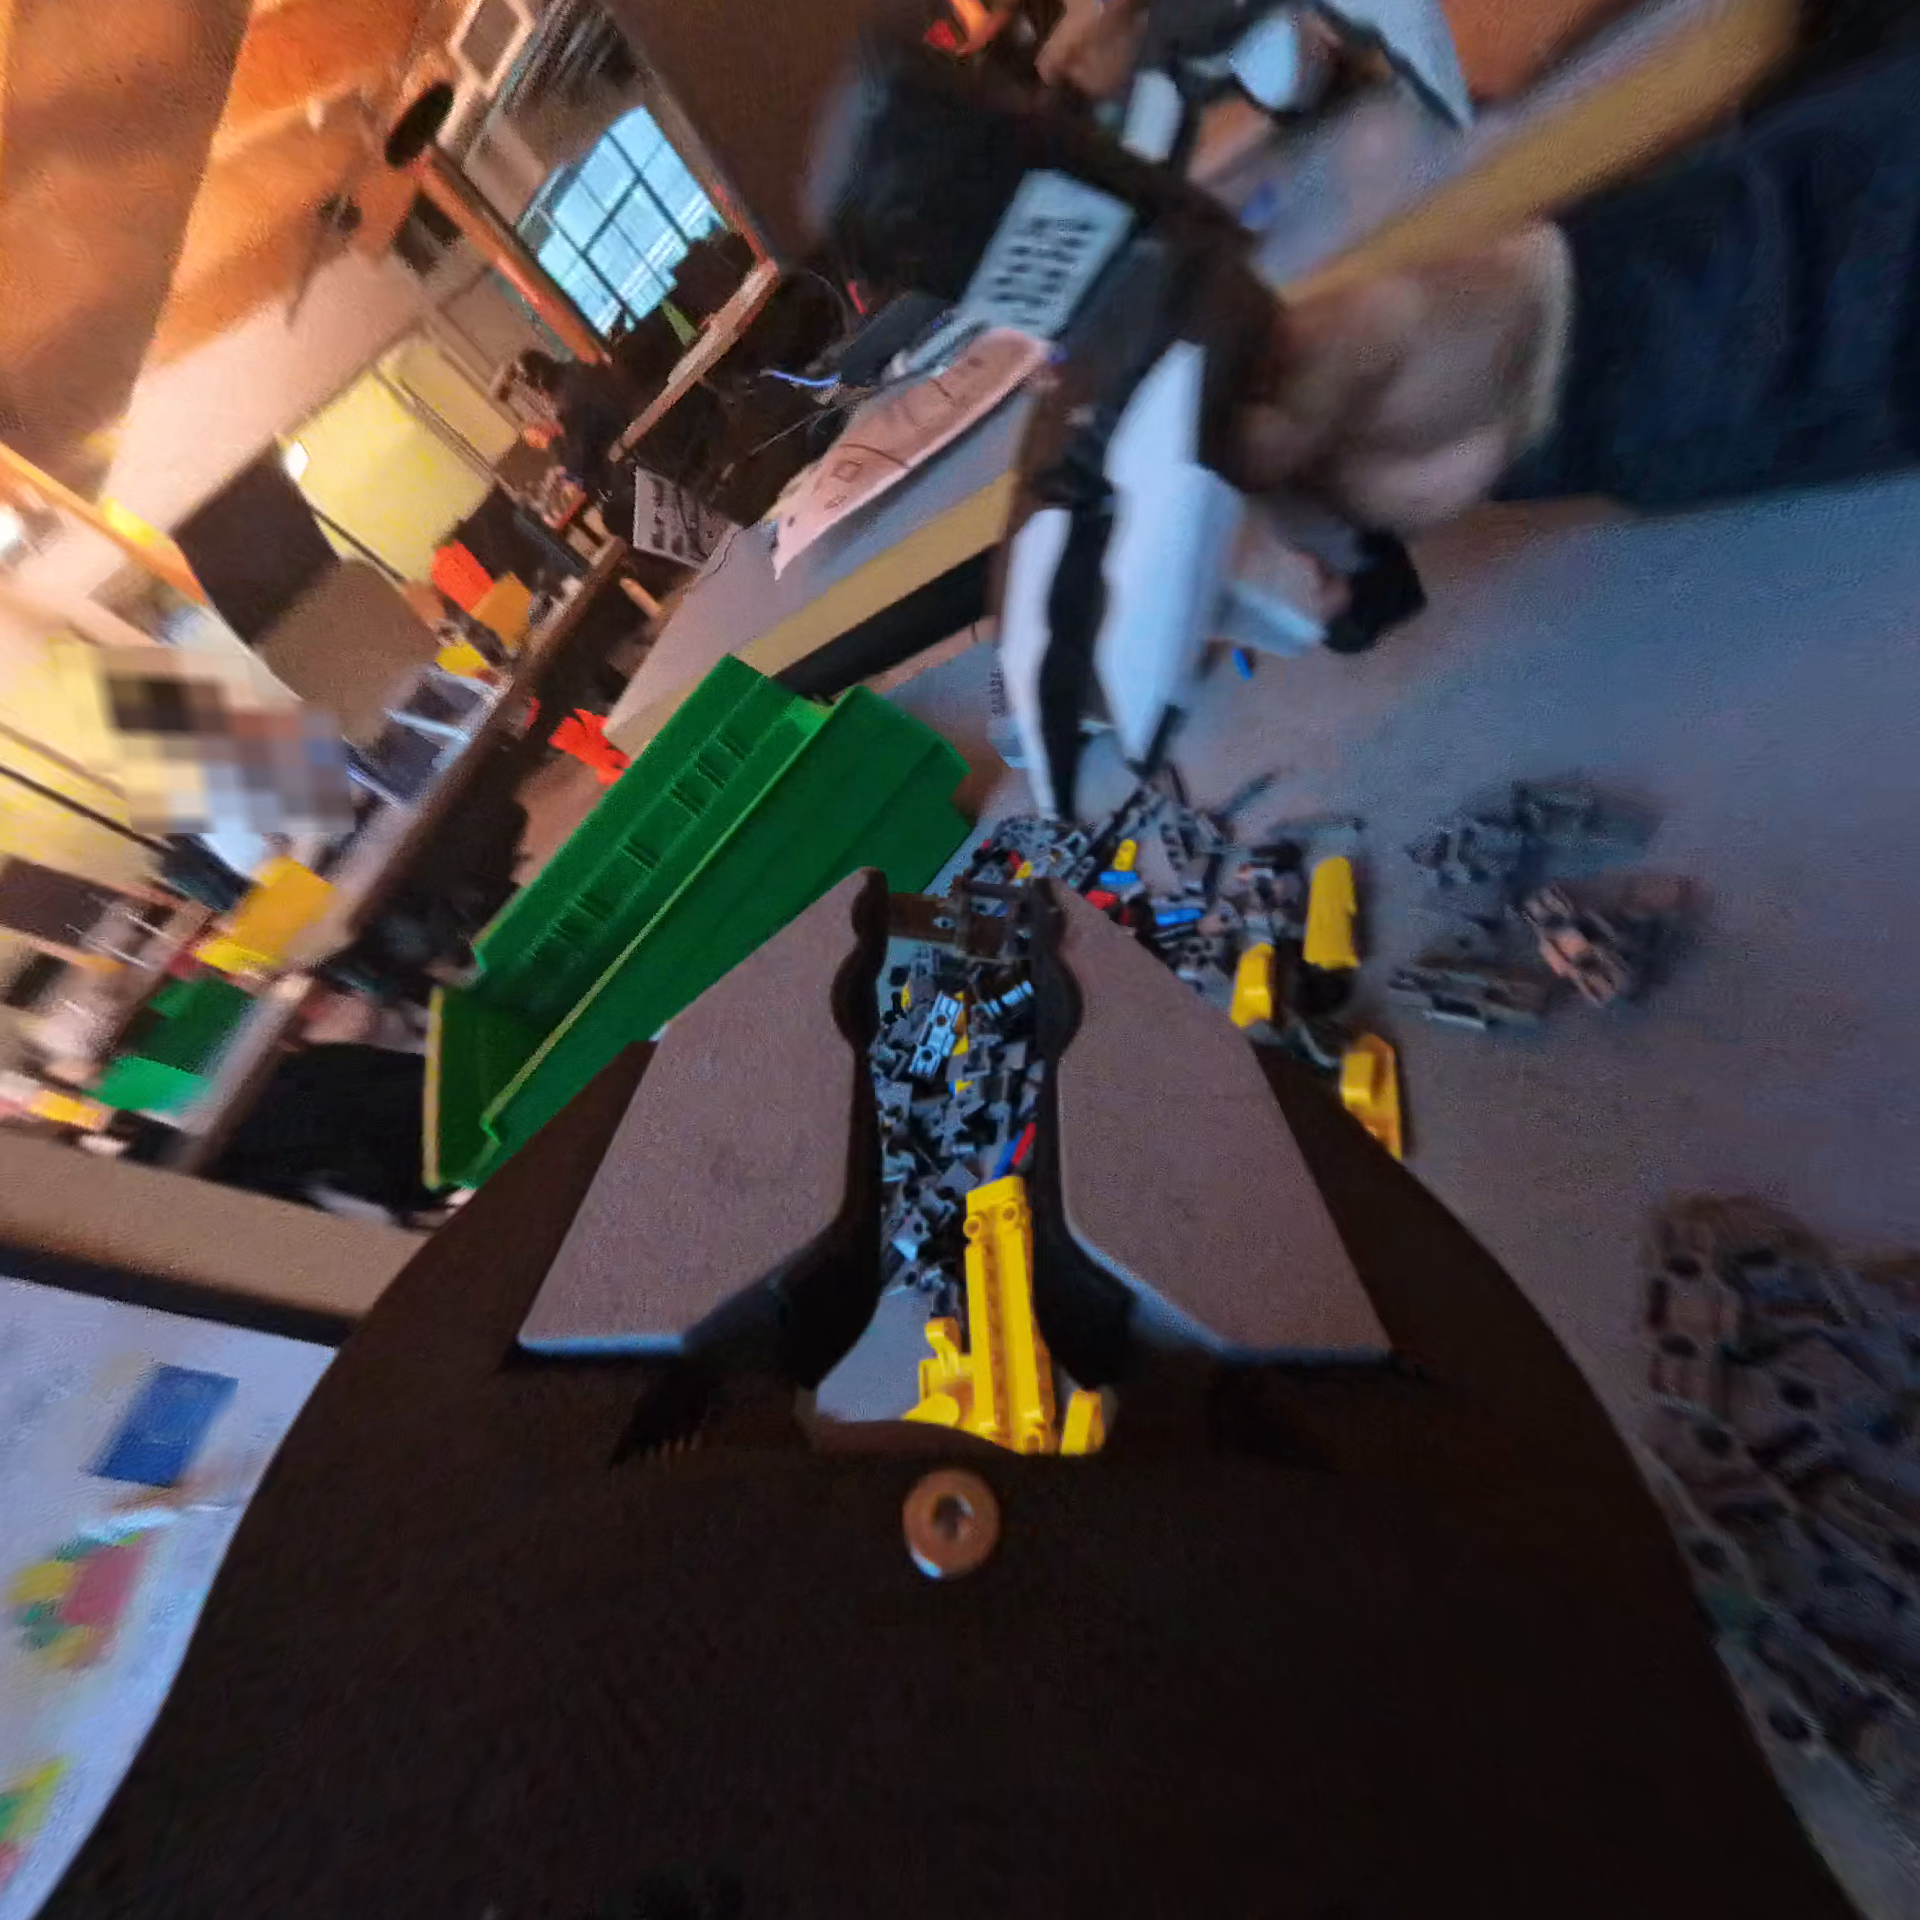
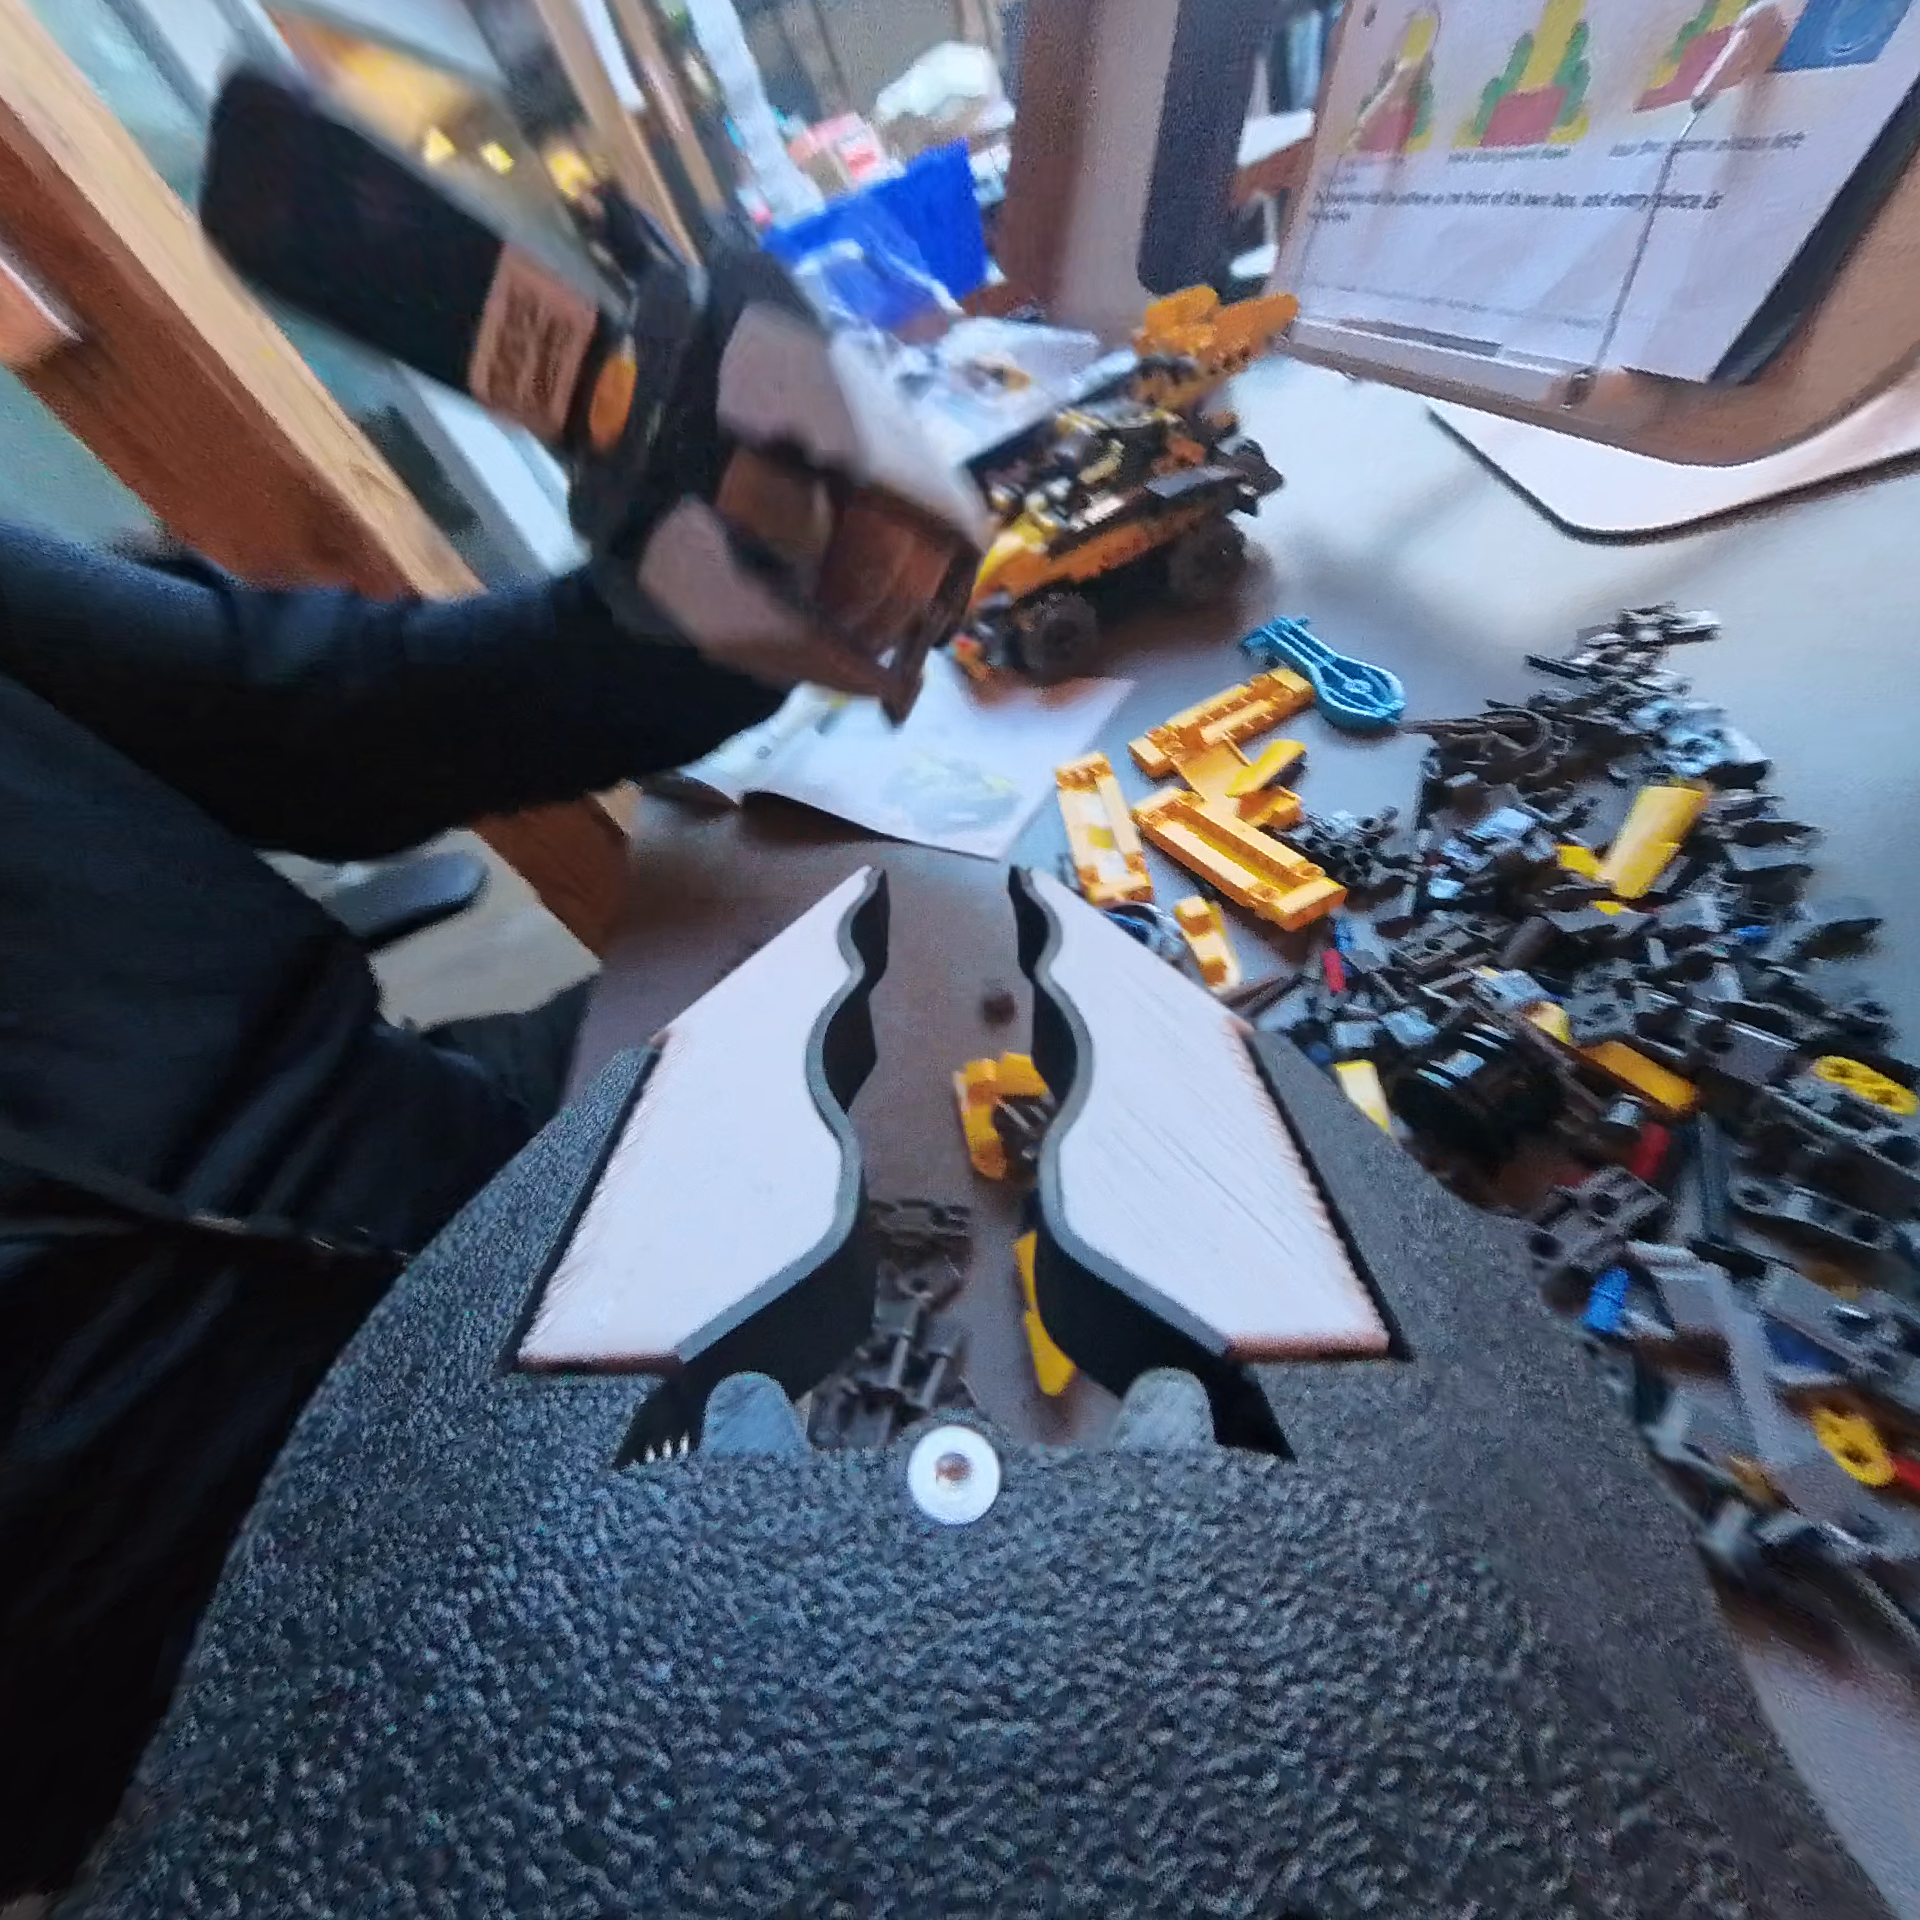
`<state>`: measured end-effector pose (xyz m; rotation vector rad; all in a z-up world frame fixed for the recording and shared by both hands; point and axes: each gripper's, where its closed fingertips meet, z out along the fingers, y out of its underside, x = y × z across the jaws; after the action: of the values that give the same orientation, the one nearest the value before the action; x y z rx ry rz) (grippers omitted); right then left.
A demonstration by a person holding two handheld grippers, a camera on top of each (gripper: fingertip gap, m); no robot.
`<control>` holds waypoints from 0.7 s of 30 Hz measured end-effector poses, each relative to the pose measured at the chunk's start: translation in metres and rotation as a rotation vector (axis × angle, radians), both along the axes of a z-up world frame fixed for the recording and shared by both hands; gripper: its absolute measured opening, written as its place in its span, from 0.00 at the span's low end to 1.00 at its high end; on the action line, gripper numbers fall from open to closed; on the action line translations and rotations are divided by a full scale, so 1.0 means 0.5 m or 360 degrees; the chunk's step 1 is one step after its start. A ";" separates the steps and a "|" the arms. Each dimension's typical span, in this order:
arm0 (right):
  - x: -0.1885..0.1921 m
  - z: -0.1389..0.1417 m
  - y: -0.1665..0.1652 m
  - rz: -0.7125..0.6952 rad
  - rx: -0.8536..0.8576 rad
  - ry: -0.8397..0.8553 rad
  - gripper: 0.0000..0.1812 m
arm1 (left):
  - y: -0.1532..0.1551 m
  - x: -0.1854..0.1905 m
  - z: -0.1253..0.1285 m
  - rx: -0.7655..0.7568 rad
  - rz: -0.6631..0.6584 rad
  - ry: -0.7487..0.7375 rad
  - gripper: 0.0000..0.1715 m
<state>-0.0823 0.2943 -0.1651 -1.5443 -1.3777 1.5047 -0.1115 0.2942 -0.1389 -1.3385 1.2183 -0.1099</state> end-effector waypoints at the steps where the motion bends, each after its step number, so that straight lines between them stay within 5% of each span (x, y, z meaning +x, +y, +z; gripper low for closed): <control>1: 0.000 0.011 -0.008 0.0047 -0.0078 0.0048 0.13 | -0.019 0.014 -0.007 0.0081 -0.0006 0.0096 0.14; 5: 0.002 0.044 -0.046 0.0260 -0.0340 0.0183 0.15 | -0.069 0.056 0.002 0.0217 -0.0087 0.0182 0.14; 11: -0.008 0.037 -0.100 0.0447 -0.0290 0.0154 0.09 | -0.081 0.078 -0.002 0.0370 -0.0094 0.0343 0.14; 13: -0.004 0.051 -0.114 0.0520 -0.0325 0.0200 0.16 | -0.081 0.080 -0.014 0.0389 -0.0092 0.0399 0.14; 21: -0.006 0.023 -0.107 0.0453 -0.0201 0.0076 0.04 | -0.085 0.094 -0.028 0.0309 -0.0083 0.0368 0.14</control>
<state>-0.0853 0.2406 -0.1534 -1.4200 -1.5513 1.8178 -0.0643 0.2515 -0.1526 -1.1732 1.4207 0.1273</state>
